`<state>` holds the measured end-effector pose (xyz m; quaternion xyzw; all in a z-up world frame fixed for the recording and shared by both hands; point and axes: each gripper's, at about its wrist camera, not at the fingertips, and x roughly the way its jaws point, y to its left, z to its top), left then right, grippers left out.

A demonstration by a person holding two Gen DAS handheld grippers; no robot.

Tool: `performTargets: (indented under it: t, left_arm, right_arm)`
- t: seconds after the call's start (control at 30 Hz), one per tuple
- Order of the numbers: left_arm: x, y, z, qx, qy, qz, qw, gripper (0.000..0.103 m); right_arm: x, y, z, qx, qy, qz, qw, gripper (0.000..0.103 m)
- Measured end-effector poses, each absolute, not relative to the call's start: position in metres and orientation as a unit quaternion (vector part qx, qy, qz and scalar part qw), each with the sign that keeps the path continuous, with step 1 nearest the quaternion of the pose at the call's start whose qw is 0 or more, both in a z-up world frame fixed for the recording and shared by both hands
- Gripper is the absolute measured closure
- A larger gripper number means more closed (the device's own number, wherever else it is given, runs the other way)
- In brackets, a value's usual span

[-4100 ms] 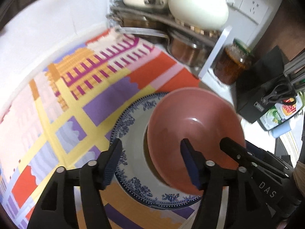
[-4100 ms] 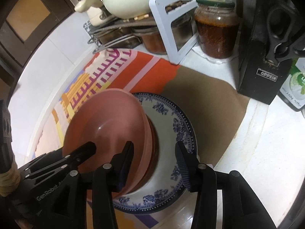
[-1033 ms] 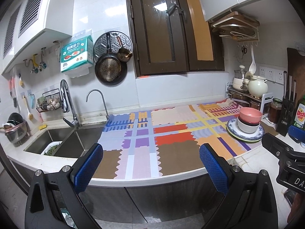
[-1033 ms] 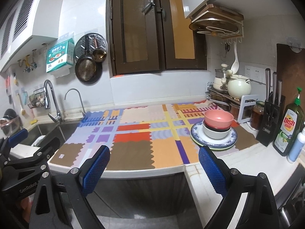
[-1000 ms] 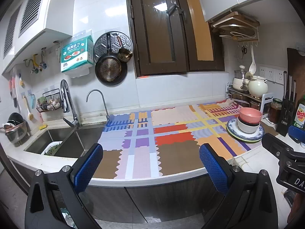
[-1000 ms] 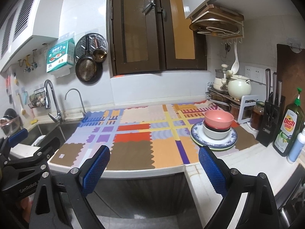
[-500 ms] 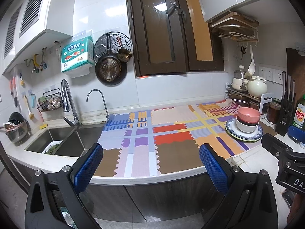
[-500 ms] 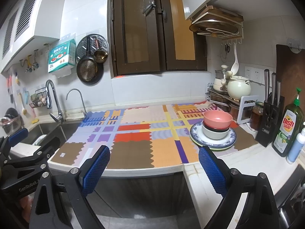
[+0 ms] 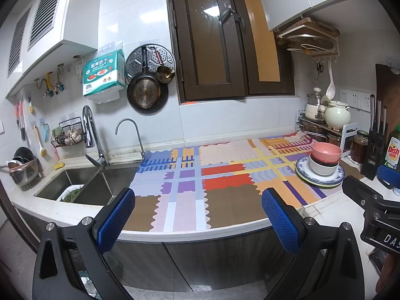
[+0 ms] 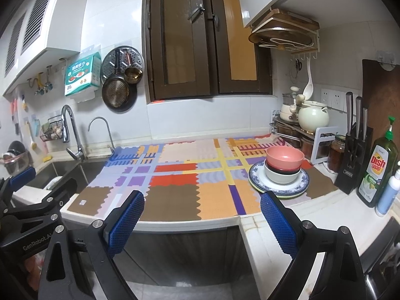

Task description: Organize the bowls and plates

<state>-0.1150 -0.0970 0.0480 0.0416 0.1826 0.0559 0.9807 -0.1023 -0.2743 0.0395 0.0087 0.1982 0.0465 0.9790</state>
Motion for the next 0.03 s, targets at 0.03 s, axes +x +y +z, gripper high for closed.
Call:
performTargets:
  t: [0.03]
  left_arm:
    - [-0.1154, -0.0973, 0.0485, 0.042, 0.182, 0.057, 0.981, 0.000]
  right_arm:
    - [-0.1027, -0.2748, 0.0398, 0.009, 0.199, 0.047, 0.979, 0.008]
